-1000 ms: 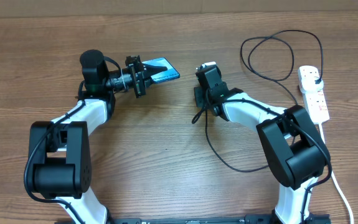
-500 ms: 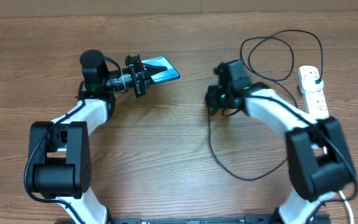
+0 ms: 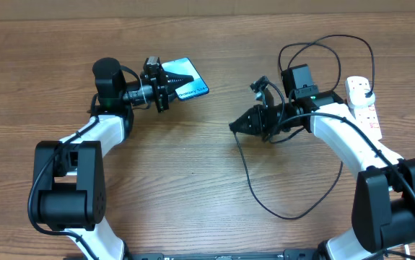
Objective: Plug charger to phone and switch on socket
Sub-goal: 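Lift the cable plug and carry it toward the phone's bottom port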
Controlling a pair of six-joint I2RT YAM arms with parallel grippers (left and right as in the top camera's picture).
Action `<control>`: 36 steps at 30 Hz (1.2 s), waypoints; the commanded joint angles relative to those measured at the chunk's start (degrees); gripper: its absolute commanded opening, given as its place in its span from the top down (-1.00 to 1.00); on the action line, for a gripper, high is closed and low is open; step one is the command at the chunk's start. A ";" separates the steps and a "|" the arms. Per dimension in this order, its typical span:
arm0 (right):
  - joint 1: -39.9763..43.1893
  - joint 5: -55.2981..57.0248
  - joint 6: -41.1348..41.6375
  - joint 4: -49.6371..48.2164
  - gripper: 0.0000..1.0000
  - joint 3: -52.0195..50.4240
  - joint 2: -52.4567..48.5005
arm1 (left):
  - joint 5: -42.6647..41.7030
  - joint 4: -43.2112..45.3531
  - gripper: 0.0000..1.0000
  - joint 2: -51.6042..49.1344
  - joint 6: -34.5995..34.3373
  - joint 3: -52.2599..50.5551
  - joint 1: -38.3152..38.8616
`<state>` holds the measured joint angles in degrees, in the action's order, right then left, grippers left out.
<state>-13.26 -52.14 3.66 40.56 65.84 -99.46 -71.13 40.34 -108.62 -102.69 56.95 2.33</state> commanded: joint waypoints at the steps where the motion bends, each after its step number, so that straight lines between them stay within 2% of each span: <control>1: 0.28 -8.90 -6.32 2.89 0.92 -0.72 2.99 | 0.68 0.61 0.91 1.46 5.97 1.25 1.66; 6: 1.68 -13.79 -12.02 9.16 0.92 -2.05 6.75 | 1.99 0.17 0.91 1.46 11.13 1.22 3.61; 14: 7.80 -22.84 -20.90 16.22 0.92 -5.40 11.96 | 3.19 0.20 0.91 1.46 12.13 1.25 7.54; 19: 10.03 -31.08 -22.38 13.84 0.92 -11.56 12.00 | 4.72 0.50 0.92 1.46 14.45 1.25 9.55; 21: 9.99 -33.53 -22.36 11.15 0.92 -14.51 12.00 | 4.59 1.14 0.91 1.46 17.75 1.25 9.86; 25: 9.90 -33.73 -22.10 9.84 0.92 -16.09 11.80 | 2.93 1.07 0.91 1.46 21.86 1.25 9.86; 29: 9.88 -34.77 -18.43 5.57 0.92 -16.06 11.69 | 2.47 1.05 0.91 1.46 24.87 1.25 9.86; 34: 7.61 -34.27 -5.73 -5.84 0.92 -16.06 11.23 | 1.88 1.01 0.91 1.46 26.03 1.25 9.79; 36: 5.40 -30.93 2.01 -11.91 0.92 -16.06 11.19 | 1.77 0.85 0.92 1.44 26.01 1.25 9.73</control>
<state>-4.97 -84.95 -6.87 33.15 49.69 -88.03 -67.64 40.62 -108.62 -79.61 56.95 12.29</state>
